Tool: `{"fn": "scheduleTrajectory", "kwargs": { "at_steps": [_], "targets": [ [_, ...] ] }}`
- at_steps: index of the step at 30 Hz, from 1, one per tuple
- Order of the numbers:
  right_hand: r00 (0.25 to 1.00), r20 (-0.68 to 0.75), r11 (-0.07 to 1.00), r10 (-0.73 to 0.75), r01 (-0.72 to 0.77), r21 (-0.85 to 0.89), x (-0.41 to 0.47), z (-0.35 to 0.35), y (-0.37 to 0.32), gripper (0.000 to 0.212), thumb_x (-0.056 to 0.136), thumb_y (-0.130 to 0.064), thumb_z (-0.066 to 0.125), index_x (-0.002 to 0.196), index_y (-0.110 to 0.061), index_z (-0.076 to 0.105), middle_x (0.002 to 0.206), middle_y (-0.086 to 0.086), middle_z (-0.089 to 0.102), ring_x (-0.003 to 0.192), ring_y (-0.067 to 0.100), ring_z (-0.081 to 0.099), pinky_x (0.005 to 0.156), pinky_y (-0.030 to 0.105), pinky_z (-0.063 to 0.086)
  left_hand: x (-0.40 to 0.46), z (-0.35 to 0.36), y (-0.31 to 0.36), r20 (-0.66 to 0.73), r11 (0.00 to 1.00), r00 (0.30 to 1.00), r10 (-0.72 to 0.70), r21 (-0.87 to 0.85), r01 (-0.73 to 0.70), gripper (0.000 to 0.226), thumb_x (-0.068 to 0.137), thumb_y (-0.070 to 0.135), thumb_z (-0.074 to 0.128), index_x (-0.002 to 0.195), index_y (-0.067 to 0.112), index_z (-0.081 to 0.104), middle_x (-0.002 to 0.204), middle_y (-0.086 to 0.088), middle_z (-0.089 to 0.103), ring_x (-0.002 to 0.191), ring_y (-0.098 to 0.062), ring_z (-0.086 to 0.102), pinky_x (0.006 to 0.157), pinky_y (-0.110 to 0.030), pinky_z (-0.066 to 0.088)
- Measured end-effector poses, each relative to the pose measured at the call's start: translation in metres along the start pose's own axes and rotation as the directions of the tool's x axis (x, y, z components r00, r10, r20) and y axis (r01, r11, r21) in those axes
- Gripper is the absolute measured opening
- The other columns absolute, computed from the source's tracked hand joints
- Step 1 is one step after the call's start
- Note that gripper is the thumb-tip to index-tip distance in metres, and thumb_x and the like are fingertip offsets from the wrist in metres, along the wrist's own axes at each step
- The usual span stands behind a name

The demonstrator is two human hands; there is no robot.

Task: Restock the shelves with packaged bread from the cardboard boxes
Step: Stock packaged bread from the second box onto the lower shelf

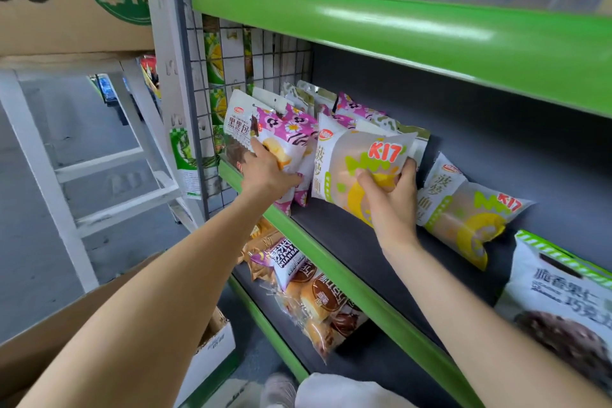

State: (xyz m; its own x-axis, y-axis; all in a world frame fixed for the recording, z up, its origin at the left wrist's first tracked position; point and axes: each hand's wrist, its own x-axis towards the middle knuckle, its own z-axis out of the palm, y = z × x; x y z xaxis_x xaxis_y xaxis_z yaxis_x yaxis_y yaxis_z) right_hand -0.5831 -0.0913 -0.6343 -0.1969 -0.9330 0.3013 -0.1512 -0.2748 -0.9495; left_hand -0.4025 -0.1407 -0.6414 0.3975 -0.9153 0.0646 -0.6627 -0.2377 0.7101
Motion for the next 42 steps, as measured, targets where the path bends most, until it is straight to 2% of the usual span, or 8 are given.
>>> {"fn": "scheduleTrajectory", "kwargs": {
  "at_steps": [8, 13, 16, 21, 25, 32, 37, 42],
  "targets": [
    [0.998, -0.019, 0.998, 0.063, -0.064, -0.027, -0.012, -0.017, -0.004, 0.049, 0.08, -0.024, 0.07, 0.121, -0.023, 0.044, 0.116, -0.002, 0.061, 0.104, 0.017, 0.059, 0.096, 0.04, 0.048, -0.03, -0.005, 0.009, -0.118, 0.992, 0.991, 0.069, -0.095, -0.081, 0.111, 0.077, 0.03, 0.074, 0.15, 0.007, -0.007, 0.154, -0.023, 0.001, 0.143, -0.038, 0.009, 0.116, -0.045, 0.021],
    [0.99, -0.099, 0.994, 0.103, -0.105, -0.014, -0.018, -0.036, -0.016, 0.058, 0.083, -0.023, 0.065, 0.132, -0.023, 0.034, 0.114, -0.004, 0.055, 0.102, 0.018, 0.054, 0.09, 0.033, 0.045, -0.063, 0.0, 0.032, -0.388, 0.918, 0.845, 0.368, 0.009, -0.396, 0.046, 0.086, 0.022, 0.059, 0.126, 0.003, 0.044, 0.126, -0.015, 0.043, 0.116, -0.031, 0.042, 0.092, -0.033, 0.037],
    [0.978, -0.174, 0.993, 0.11, -0.117, -0.025, -0.022, -0.056, -0.023, 0.06, 0.086, -0.02, 0.061, 0.137, -0.021, 0.028, 0.118, -0.005, 0.05, 0.101, 0.014, 0.048, 0.086, 0.023, 0.036, -0.079, 0.016, 0.059, -0.093, 0.859, 0.873, 0.479, -0.156, -0.488, 0.039, 0.089, 0.02, 0.057, 0.125, 0.007, 0.048, 0.124, -0.009, 0.051, 0.113, -0.023, 0.051, 0.086, -0.023, 0.038],
    [0.945, -0.283, 0.971, 0.164, -0.205, -0.122, -0.02, -0.092, -0.017, 0.063, 0.072, -0.047, 0.045, 0.132, -0.03, 0.033, 0.13, 0.003, 0.053, 0.116, 0.029, 0.049, 0.096, 0.039, 0.041, -0.1, 0.048, 0.088, 0.483, 0.877, 0.784, 0.39, -0.455, -0.155, 0.077, 0.083, 0.018, 0.07, 0.143, 0.021, 0.023, 0.118, -0.004, 0.052, 0.101, -0.013, 0.053, 0.083, -0.015, 0.044],
    [0.899, -0.315, 0.878, 0.303, -0.392, -0.275, -0.016, -0.109, -0.011, 0.056, 0.081, -0.044, 0.032, 0.132, -0.021, 0.036, 0.13, 0.011, 0.054, 0.115, 0.033, 0.052, 0.09, 0.036, 0.04, -0.108, 0.078, 0.09, 0.494, 0.88, 0.759, 0.424, -0.424, -0.215, 0.098, 0.071, 0.014, 0.081, 0.146, 0.019, 0.019, 0.122, -0.007, 0.052, 0.117, -0.024, 0.053, 0.093, -0.028, 0.047],
    [0.97, -0.24, 0.703, -0.025, -0.154, -0.694, -0.017, -0.12, -0.004, 0.085, 0.083, 0.009, 0.047, 0.15, -0.028, 0.009, 0.157, 0.006, -0.003, 0.146, 0.024, 0.009, 0.11, 0.04, 0.032, -0.113, 0.103, 0.095, 0.358, 0.902, 0.828, 0.431, -0.151, -0.405, 0.095, 0.071, 0.02, 0.081, 0.146, 0.029, 0.023, 0.137, -0.015, 0.042, 0.124, -0.031, 0.043, 0.103, -0.037, 0.04],
    [0.997, 0.026, 0.45, -0.076, 0.058, -0.891, -0.015, -0.119, -0.002, 0.058, 0.085, -0.001, 0.051, 0.139, -0.017, 0.034, 0.149, 0.005, 0.024, 0.135, 0.026, 0.025, 0.108, 0.031, 0.027, -0.118, 0.102, 0.097, 0.307, 0.895, 0.842, 0.444, -0.102, -0.435, 0.089, 0.073, 0.021, 0.079, 0.145, 0.027, 0.026, 0.131, -0.018, 0.044, 0.121, -0.032, 0.045, 0.101, -0.037, 0.04],
    [0.992, 0.117, 0.512, -0.052, 0.127, -0.849, -0.022, -0.109, -0.016, 0.055, 0.087, 0.003, 0.048, 0.138, -0.014, 0.038, 0.141, 0.006, 0.037, 0.131, 0.026, 0.032, 0.107, 0.031, 0.029, -0.119, 0.084, 0.088, 0.275, 0.903, 0.864, 0.422, -0.042, -0.428, 0.06, 0.085, 0.013, 0.065, 0.137, 0.021, 0.039, 0.128, -0.014, 0.051, 0.11, -0.031, 0.056, 0.091, -0.034, 0.044]
  ]
}}
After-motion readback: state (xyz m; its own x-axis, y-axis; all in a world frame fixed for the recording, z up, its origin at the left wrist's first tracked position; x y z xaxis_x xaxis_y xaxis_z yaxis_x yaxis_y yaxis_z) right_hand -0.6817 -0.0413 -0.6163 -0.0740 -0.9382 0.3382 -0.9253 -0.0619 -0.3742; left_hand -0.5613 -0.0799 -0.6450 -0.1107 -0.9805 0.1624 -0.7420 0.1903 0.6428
